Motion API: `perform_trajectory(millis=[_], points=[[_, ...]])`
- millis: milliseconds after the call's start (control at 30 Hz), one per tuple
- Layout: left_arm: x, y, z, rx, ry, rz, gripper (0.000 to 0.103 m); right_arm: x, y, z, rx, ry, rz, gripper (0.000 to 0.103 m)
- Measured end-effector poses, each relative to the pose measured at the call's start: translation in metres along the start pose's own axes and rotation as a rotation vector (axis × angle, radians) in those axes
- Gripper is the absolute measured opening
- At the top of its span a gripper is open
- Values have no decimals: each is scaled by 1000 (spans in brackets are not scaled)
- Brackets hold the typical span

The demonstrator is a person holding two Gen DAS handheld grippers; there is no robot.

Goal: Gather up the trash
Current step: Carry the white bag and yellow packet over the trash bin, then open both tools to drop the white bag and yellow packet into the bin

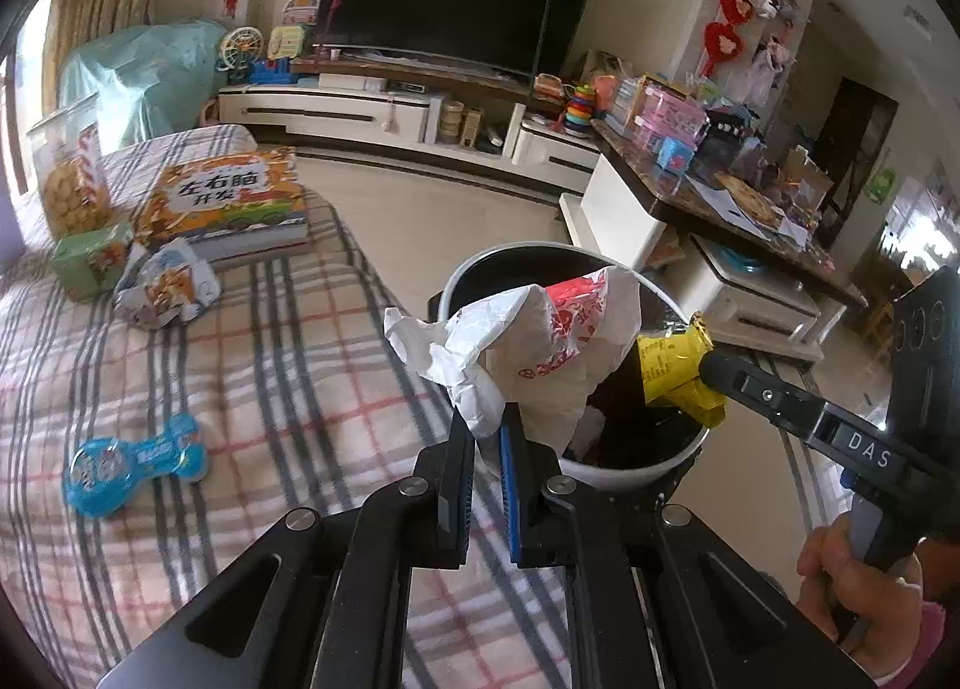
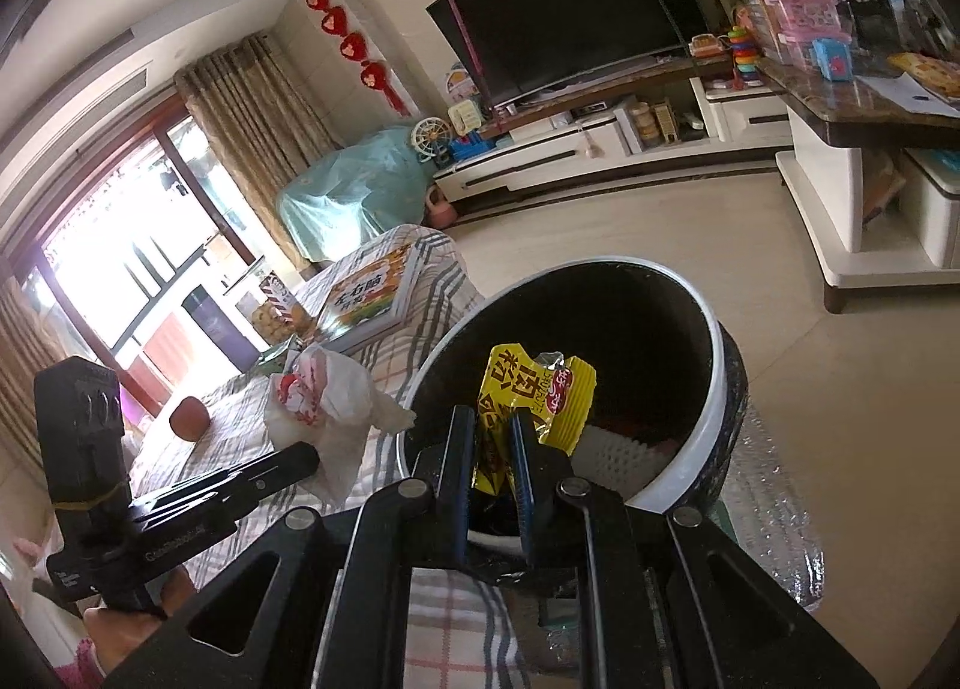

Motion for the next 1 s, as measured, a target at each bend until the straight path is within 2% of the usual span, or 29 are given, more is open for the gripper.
perform_trajectory(millis=[433, 1000], points=[[-15, -14, 31, 6, 30, 29, 7, -11, -7, 9, 4, 12, 12, 12], [-21, -20, 54, -1, 62, 17, 7, -21, -14, 27, 17, 33, 15, 12]])
Point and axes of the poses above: each gripper's, at about its wrist camera, not at the fingertips, and z roughly the way its jaws point, y to its left, x to its underside, the point moved 8 cm from there along z, roughly the way its jaws point, and after that the axes turned 15 degrees about x, right-handed, at the moved point
